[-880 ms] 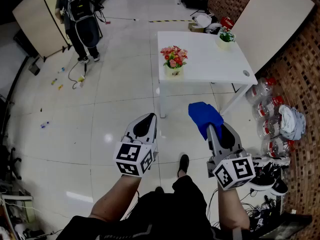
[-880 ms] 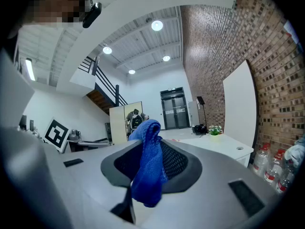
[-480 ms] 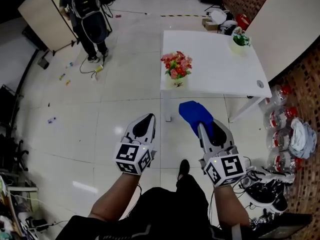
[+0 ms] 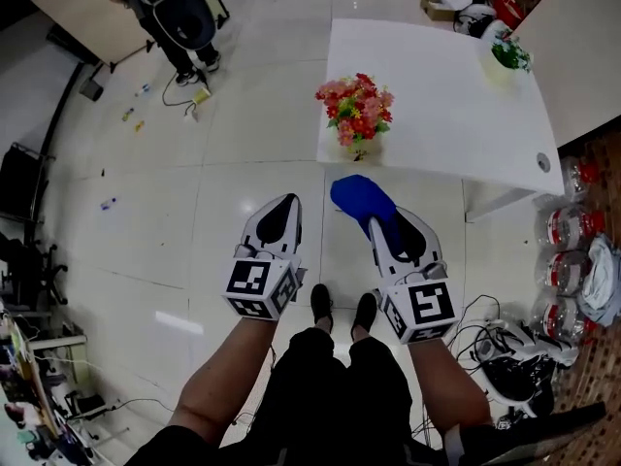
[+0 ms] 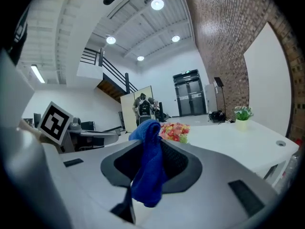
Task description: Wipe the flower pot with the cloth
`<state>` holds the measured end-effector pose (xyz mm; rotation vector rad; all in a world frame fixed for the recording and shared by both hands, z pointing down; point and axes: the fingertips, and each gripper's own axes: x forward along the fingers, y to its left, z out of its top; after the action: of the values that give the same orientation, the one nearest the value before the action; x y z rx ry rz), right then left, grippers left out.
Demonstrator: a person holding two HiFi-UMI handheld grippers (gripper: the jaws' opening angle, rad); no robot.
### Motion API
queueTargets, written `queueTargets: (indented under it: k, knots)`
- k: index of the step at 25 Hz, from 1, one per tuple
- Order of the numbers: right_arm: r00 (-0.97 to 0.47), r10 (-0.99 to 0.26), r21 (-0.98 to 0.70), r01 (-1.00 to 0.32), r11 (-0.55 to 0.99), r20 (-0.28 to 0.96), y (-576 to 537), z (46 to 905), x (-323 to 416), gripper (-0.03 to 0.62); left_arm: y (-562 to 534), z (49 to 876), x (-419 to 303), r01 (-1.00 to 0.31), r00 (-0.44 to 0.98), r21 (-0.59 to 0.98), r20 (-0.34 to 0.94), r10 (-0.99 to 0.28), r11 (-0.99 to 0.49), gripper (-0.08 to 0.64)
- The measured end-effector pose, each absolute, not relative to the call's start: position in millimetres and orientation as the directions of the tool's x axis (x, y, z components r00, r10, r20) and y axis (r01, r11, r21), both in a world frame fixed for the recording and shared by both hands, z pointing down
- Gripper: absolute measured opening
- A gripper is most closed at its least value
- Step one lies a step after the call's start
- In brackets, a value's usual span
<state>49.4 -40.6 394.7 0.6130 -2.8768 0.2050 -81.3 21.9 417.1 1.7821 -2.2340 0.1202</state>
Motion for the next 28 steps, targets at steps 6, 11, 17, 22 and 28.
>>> queueTargets:
  k: [6, 11, 17, 22, 28]
  knots:
    - [-0.855, -0.438, -0.022, -0.461, 0.887, 0.277, -65, 454, 5, 0.097, -3, 474, -113, -0.966, -0.181, 0.120, 0.316, -0.931, 0.229, 0.000]
    - [-0.824, -0.464, -0.010, -0.494, 0.870, 0.326, -80, 497, -27, 0.097, -22, 495, -131, -0.968, -0.167, 0.132, 0.289, -0.943, 0.212, 0.000]
    - [-0.795, -0.497, -0.004, -0.531, 0.847, 0.347, -91, 533, -54, 0.097, -36, 525, -144, -0.969, -0.140, 0.152, 0.316, -0.938, 0.196, 0.000]
    - [-0.782, -0.517, -0.035, -0.562, 0.827, 0.349, -104, 553, -73, 0.097, -37, 546, -146, -0.977, -0.110, 0.132, 0.367, -0.924, 0.168, 0.000]
    - [-0.750, -0.548, -0.016, -0.595, 0.803, 0.371, -123, 565, -80, 0.097, -51, 541, -141, -0.980, -0.077, 0.145, 0.361, -0.929, 0.137, 0.000]
